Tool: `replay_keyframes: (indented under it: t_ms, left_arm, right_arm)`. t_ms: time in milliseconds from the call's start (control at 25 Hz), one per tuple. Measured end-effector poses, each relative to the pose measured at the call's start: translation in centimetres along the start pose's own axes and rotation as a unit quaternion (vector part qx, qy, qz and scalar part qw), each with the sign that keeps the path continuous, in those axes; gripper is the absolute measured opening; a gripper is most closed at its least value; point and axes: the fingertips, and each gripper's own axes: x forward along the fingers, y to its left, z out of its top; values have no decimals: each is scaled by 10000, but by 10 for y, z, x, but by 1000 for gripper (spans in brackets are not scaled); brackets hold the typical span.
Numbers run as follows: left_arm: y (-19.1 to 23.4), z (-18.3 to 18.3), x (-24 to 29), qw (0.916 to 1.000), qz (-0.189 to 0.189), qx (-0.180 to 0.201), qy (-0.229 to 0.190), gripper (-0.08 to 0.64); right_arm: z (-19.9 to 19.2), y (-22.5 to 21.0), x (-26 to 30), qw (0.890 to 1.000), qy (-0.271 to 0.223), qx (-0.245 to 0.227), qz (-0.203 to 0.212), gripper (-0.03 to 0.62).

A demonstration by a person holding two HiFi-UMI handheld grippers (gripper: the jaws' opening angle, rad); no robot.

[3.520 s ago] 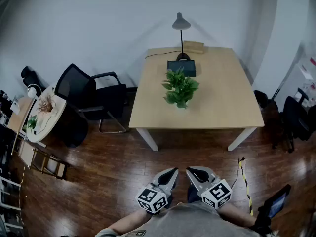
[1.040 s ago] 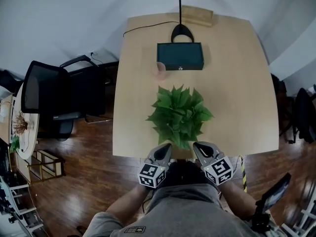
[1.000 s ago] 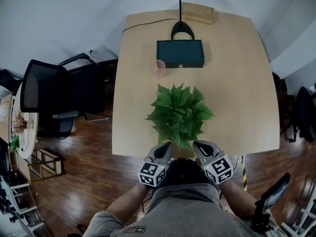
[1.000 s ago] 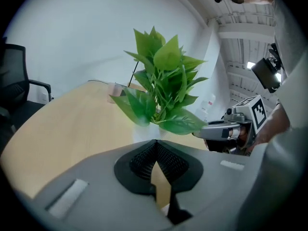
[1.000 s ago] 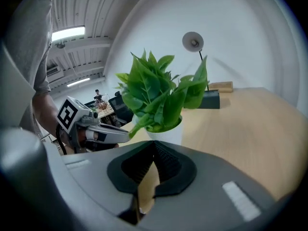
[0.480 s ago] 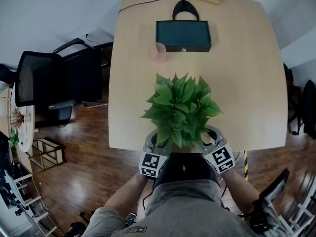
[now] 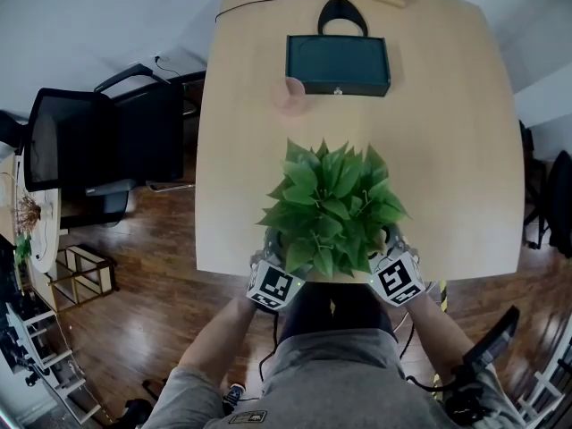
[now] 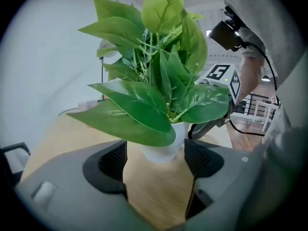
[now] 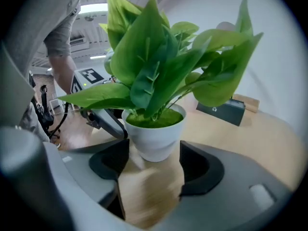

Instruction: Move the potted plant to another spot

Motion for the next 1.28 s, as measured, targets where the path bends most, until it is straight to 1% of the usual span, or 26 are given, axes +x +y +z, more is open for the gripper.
replay_keyframes:
  t_ms: [80, 160, 240, 280, 400, 680, 840, 880, 1040, 1160, 1280]
  left_arm:
    - [3, -1, 3, 9994, -99, 310, 72, 373]
    - [2, 2, 7, 9980, -211, 591, 69, 377]
    - [-2, 4, 11, 9963, -293, 805, 50, 371]
    - [-3, 5, 12, 9958, -309, 864, 39, 352]
    - [-4, 3, 14, 9957, -300, 871, 14, 351]
    - [1, 4, 10, 9958, -306, 858, 61, 350]
    - [2, 12, 8, 9955, -356, 873, -11, 348]
    - [0, 15, 6, 9956, -369, 864, -24, 350]
    - [0, 42, -5, 9949, -419, 900, -171, 348]
    - [4, 74, -13, 9924, -551, 1017, -416, 344]
    - [3, 98, -21, 9891, -677, 1132, -651, 337]
  right_arm:
    - [2, -2, 4, 9995, 91, -314, 43, 339]
    - [6, -3, 5, 9984, 162, -532, 101, 347]
    - [7, -3, 6, 9980, 130, -611, 123, 348]
    - [6, -3, 7, 9981, 75, -597, 123, 347]
    - [4, -2, 9, 9985, -55, -529, 112, 341]
    - [3, -3, 13, 9989, 108, -462, -44, 337]
    - [12, -1, 7, 9986, 275, -443, -52, 336]
    - [15, 1, 4, 9986, 247, -454, -70, 336]
    - [40, -2, -13, 9981, 61, -515, -340, 336]
    - [65, -10, -28, 9965, 3, -558, -622, 336]
    - [83, -13, -43, 9939, -93, -590, -924, 336]
